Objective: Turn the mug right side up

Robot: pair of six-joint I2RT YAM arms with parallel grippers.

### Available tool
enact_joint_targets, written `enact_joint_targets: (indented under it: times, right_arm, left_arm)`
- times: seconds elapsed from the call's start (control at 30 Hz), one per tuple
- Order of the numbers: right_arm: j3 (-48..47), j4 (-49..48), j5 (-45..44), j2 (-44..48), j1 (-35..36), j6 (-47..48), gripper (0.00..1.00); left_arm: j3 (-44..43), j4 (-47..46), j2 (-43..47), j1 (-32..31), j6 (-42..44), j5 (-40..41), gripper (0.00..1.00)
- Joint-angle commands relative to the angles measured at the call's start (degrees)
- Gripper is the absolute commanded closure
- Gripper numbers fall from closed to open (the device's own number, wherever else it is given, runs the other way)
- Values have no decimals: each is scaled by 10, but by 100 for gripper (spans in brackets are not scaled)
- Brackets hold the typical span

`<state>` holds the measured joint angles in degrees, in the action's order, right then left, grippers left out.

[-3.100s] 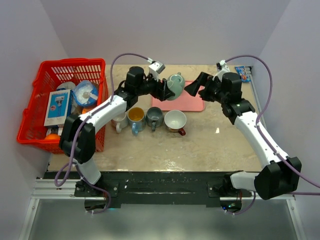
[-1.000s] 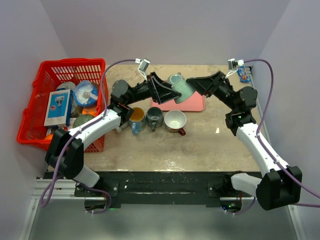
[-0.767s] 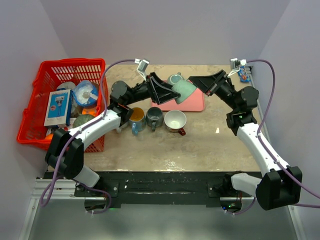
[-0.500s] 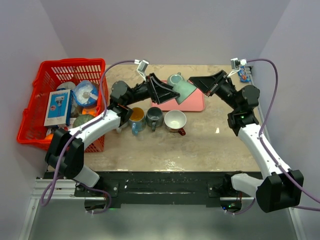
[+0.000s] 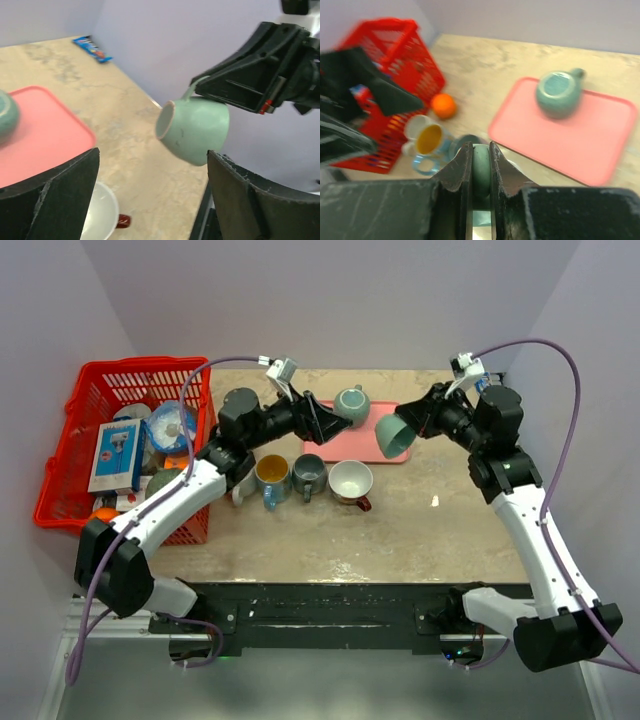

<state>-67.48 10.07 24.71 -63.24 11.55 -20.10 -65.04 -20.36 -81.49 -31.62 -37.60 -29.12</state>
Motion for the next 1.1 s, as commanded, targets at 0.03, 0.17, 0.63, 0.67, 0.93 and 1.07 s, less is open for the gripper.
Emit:
enact_joint_targets:
  times: [0.03,0.17,0.63,0.67,0.93,1.07]
  right_arm:
    - [-53,146,-119,-16,1,236,100]
    - [-63,223,-156,-45,28,363,100]
    - [-3,402,-221,29,112,612,100]
    - [5,406,-227,31,118,619,100]
    - [87,407,-237,16,195,641,100]
    - [113,381,-240,-12,224,657,100]
  left_arm:
    - [-45,177,30,3,120,107,8]
    - [-42,224,32,4,131,118,8]
    - [8,269,118,3,163,157,8]
    - [4,273,121,4,169,161,8]
    - [-5,285,177,4,206,232,7]
    - [-25,312,187,4,221,267,7]
